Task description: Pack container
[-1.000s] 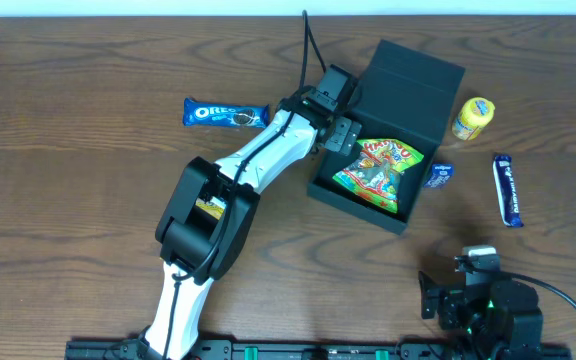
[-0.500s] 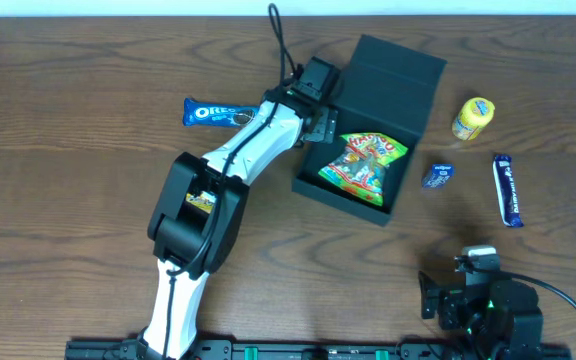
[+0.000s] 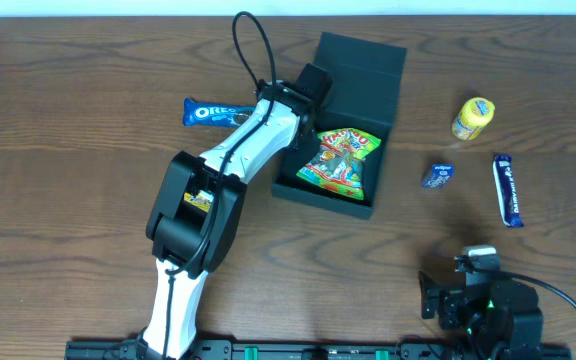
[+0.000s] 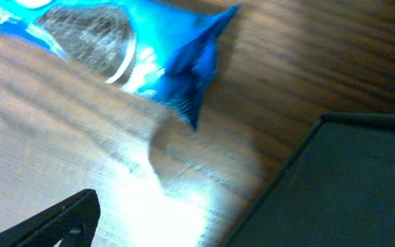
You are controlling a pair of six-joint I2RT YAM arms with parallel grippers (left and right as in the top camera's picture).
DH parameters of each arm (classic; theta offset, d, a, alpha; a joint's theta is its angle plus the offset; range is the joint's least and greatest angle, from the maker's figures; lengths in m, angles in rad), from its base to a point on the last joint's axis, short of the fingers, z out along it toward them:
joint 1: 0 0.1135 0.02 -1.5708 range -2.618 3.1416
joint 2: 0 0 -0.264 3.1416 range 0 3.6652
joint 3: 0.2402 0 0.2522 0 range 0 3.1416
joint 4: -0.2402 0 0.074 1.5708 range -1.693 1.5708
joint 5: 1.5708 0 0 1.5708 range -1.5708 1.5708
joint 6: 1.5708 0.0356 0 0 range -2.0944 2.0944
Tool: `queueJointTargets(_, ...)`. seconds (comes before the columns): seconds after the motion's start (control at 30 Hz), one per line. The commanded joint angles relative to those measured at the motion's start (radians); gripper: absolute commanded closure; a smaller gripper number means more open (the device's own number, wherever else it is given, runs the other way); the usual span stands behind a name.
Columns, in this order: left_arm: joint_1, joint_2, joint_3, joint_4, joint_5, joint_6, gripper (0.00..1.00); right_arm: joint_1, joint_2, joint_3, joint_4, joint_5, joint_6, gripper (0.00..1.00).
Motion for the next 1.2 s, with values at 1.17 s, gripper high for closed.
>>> queueJointTargets(1.17,-0.081,-0.05,0.004,-0.161,0.38,-0.493,0.05,-0.01,-0.006,-0.007,-0.005,0.003,0.003,0.01)
